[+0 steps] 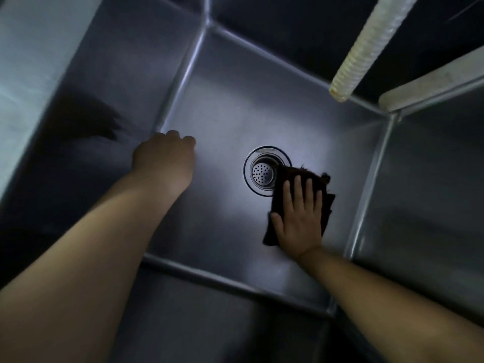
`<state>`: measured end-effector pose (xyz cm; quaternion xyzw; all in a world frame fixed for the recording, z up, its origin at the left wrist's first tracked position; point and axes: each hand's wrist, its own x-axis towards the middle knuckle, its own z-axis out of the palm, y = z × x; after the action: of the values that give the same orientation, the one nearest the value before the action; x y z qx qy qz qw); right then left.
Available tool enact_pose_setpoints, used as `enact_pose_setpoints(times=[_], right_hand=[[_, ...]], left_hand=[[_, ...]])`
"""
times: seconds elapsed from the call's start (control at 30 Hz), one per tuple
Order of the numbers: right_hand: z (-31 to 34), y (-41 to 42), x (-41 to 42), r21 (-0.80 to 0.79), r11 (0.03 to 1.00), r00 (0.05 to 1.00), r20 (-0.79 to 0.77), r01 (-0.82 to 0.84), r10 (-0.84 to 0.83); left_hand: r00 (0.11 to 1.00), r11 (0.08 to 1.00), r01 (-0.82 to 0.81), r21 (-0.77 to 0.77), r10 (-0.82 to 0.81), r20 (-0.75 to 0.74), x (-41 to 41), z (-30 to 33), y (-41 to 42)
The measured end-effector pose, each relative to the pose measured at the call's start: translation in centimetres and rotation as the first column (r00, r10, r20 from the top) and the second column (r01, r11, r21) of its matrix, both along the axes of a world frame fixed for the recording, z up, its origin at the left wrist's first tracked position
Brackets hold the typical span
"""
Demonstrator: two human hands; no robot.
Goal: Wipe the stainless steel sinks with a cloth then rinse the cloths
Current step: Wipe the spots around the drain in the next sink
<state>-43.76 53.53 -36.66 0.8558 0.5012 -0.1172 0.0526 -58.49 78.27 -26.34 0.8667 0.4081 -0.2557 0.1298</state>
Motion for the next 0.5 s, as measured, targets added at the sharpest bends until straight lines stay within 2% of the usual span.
enact_pose_setpoints(times=[0.23, 0.37, 0.5], right_hand=[[-0.5, 2.8, -6.8, -0.015, 0.975, 0.974, -0.058, -0.222, 0.221], [-0.6, 2.5, -8.4, 0.003, 0.907, 0.902, -0.109, -0.421, 0.419], [-0.6, -1.9, -6.4, 0.051, 0.799, 0.786, -0.150, -0.600, 0.600]], left_hand=[[0.999, 0.997, 0.044, -0.067, -0.043, 0.018, 0.5, -0.7, -1.1], [0.991, 0.993, 0.051, -0.106, -0.038, 0.127, 0.5, -1.4, -2.3], [0.976, 0.979, 0.126, -0.161, -0.094, 0.195, 0.4, -2.4, -4.2]])
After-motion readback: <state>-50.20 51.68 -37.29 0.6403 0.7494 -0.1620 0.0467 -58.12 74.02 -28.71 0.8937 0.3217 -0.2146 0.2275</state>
